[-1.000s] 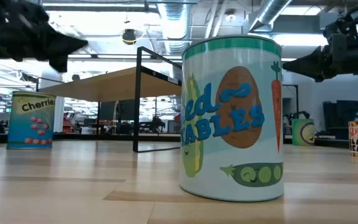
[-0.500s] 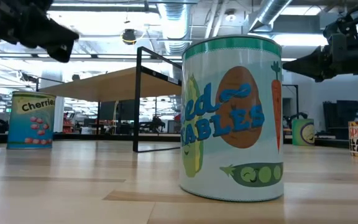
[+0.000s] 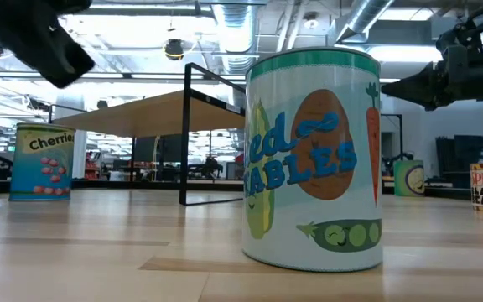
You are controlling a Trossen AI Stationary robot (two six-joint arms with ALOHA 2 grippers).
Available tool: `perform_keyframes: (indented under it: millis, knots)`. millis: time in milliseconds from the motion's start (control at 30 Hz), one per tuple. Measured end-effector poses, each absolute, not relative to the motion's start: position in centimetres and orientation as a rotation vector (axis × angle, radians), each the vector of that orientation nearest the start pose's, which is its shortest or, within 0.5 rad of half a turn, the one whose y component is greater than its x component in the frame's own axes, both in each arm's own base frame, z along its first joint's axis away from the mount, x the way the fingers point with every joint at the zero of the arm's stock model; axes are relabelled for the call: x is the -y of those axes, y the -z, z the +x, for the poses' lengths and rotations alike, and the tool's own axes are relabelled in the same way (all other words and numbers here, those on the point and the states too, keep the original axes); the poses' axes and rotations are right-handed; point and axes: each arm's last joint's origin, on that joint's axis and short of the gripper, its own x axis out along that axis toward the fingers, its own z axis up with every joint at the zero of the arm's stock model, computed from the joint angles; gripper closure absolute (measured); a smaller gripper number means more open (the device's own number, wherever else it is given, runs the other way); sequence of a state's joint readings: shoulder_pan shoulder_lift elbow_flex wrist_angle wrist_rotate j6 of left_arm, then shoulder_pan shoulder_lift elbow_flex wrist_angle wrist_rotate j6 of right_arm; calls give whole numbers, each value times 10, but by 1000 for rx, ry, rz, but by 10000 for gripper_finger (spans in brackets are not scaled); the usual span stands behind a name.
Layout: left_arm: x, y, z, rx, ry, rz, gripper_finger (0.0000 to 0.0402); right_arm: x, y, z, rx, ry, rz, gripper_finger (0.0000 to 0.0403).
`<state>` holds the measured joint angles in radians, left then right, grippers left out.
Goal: Pick and place cans onto a shelf
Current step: Put the canned saucy meatballs on the shelf
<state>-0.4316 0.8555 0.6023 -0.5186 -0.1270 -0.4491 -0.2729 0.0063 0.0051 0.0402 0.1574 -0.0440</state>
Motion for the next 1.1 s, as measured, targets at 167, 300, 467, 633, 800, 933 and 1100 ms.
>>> perform_keyframes:
  millis: [167,300,467,633,800,933,1100]
  knots:
    - [90,-241,156,-999,31,-325,401,31,-169,93,30,431,-45,370]
    - [114,-241,152,-1136,-40,-479,401,31,-169,93,30,431,-45,370]
    - [142,-224,145,-1319,-140,-695,398,31,-169,93,30,431,-46,370]
    - [163,-207,146,-1371,-195,-715,361,31,-169,93,30,431,-46,370]
    - [169,-195,150,-1396,-251,-717,306,31,-169,93,29,431,-46,370]
    - [170,-192,151,-1407,-289,-738,276,31,-169,93,30,431,-45,370]
    - [170,-191,152,-1392,-325,-759,268,31,-169,93,30,431,-45,370]
